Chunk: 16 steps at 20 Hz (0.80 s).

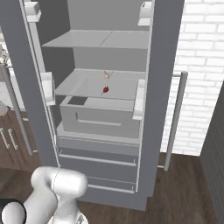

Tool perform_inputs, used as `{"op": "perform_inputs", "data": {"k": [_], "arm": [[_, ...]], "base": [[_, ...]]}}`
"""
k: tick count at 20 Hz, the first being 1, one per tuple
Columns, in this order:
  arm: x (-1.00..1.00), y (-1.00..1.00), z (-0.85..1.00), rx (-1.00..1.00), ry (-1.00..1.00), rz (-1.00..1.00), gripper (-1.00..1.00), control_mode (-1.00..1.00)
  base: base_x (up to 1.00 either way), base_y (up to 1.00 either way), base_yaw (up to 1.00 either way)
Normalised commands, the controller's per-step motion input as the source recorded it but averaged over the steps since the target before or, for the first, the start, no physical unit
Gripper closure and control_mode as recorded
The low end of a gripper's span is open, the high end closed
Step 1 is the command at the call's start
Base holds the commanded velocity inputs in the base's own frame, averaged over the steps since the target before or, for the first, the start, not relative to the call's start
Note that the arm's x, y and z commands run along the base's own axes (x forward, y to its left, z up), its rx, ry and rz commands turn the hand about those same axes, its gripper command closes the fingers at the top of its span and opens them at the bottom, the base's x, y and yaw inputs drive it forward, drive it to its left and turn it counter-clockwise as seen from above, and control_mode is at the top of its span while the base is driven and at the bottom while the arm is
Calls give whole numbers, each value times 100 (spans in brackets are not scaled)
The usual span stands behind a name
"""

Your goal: Take the strawberry from the fridge and place it on top of the pancake, located on the dining counter.

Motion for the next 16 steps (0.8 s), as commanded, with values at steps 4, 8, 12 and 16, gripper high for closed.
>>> {"op": "perform_inputs", "data": {"k": [4, 8, 12, 16], "arm": [[-34, -100, 0, 57, 0, 35, -100, -100], [-17, -100, 0, 52, 0, 35, -100, -100], [6, -98, 0, 52, 0, 36, -100, -100], [59, -89, 13, 40, 6, 29, -100, -100]], "base": [[0, 0, 0], [0, 0, 0], [0, 0, 0], [0, 0, 0]]}}
